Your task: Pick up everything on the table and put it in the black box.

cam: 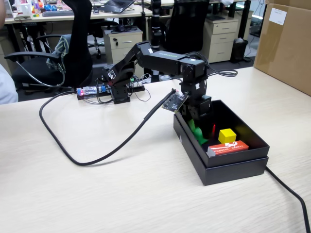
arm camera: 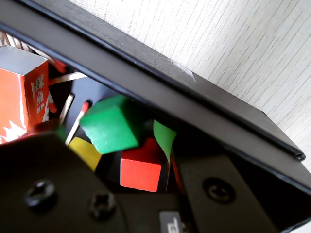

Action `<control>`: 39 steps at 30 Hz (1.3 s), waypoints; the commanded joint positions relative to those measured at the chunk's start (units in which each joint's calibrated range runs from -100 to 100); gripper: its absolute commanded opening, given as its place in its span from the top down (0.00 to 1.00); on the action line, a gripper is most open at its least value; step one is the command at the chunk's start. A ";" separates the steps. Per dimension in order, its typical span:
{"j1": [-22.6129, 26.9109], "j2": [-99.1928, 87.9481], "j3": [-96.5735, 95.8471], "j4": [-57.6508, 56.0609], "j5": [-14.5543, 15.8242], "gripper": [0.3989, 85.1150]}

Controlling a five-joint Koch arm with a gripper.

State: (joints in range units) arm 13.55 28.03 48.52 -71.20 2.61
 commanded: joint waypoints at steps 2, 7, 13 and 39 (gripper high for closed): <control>-0.05 -7.20 1.35 -1.76 -0.20 0.47; -0.34 -23.49 0.80 -1.68 0.49 0.47; -2.00 -50.11 -1.10 -1.50 0.93 0.46; -12.89 -127.45 -100.92 50.33 -1.27 0.41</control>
State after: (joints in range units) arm 1.00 -96.89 -52.35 -27.06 1.78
